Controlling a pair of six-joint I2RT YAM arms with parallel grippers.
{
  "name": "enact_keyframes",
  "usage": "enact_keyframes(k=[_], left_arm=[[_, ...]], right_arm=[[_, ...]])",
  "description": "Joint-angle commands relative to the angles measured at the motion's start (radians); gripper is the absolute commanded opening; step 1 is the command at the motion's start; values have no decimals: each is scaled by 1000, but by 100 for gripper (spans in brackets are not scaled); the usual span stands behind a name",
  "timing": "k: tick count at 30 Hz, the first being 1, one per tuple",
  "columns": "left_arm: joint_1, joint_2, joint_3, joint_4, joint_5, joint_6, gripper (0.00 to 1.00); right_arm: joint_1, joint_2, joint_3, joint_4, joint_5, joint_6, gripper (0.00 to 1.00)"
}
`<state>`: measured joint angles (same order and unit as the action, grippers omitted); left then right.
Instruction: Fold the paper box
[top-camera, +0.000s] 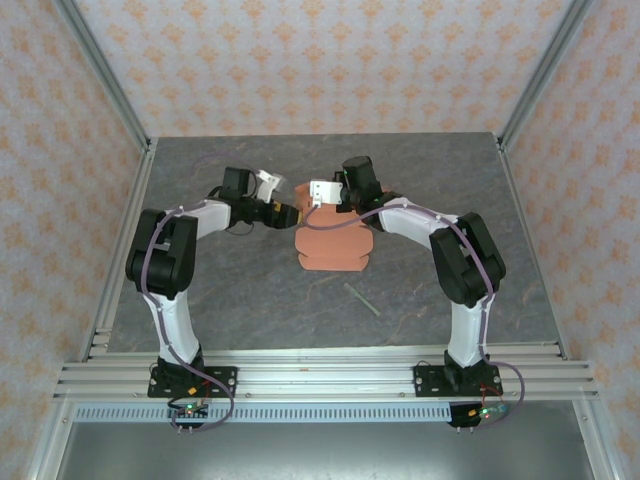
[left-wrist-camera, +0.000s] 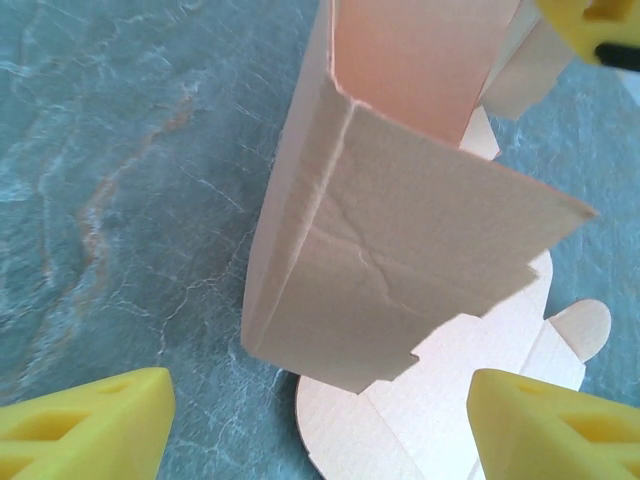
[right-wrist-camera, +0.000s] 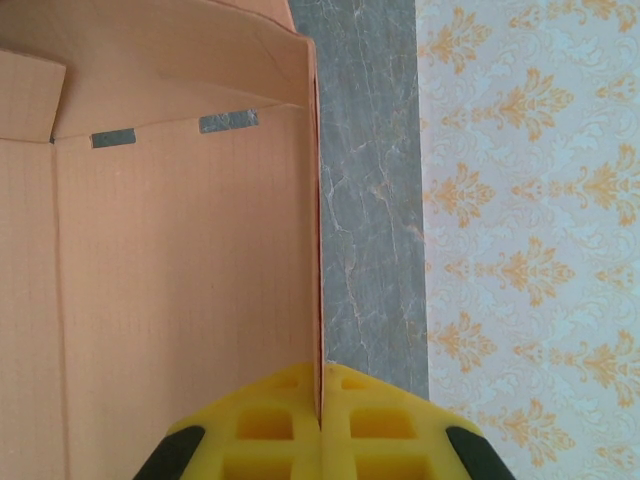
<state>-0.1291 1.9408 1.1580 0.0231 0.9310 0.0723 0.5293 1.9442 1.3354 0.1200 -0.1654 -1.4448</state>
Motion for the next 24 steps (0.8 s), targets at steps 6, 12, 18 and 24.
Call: enact_keyframes(k=[6,12,18,24], left_arm=[[41,-40,-6,57,-54,-142,56],[6,58,122,-84,-33,-55,49],[-27,119,225,-164,-23,-3,44],[-38,142,256,-142,36,14,42]], right_arm=[[-3,14,27,-13,-19,-6,0],[-3,14,26,-9,-19,-2,0],[-3,11,27,-10,-23,4,0],[-3,12,33,-13,-31,15,0]])
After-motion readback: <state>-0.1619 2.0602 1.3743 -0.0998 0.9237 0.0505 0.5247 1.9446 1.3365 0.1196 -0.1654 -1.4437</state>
